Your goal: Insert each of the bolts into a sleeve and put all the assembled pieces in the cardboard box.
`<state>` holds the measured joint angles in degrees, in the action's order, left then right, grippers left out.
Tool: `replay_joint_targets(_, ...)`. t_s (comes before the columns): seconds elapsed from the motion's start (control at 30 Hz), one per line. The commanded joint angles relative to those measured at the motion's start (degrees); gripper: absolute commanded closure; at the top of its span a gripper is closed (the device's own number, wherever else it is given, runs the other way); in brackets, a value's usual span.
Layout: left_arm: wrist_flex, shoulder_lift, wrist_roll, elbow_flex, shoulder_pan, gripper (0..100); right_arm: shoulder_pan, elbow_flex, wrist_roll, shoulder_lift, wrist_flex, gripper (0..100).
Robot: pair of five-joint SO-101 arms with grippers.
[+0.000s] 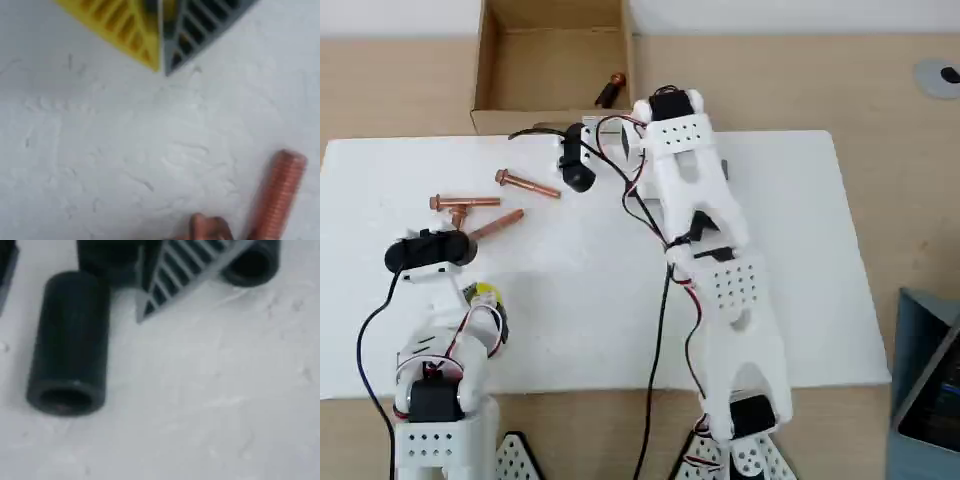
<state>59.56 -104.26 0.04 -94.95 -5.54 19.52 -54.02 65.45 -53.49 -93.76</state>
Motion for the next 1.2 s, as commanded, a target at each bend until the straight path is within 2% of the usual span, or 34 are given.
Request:
replay_joint_targets(0.0,0.09,-0.22,0.0,0.53,-0.35,100,1.1,-6.11,0.7,-2.15,-1.67,80.3)
replay_joint_targets(0.23,0.09,-0.22,0.0,0.53,-0.35,100,1.27,-12.09,0.7,-8.13,-4.84,81.2)
replay_joint_targets(0.53,0.09,-0.22,0.0,0.53,-0.35,100,1.27,-15.52,0.26,-9.8,-7.74,98.4)
replay_joint_targets(0.83,0.09,-0.22,0.0,0.53,-0.35,100,1.19,-23.69,-7.21,-8.04,-8.7,98.8)
replay_joint_targets(1.0,0.09,-0.22,0.0,0.53,-0.35,100,1.19,-22.2,-11.69,-1.19,-8.7,98.8)
replay_joint_targets(1.17,0.09,-0.22,-0.35,0.53,-0.09,100,0.92,-14.81,-17.41,8.92,-8.7,98.8)
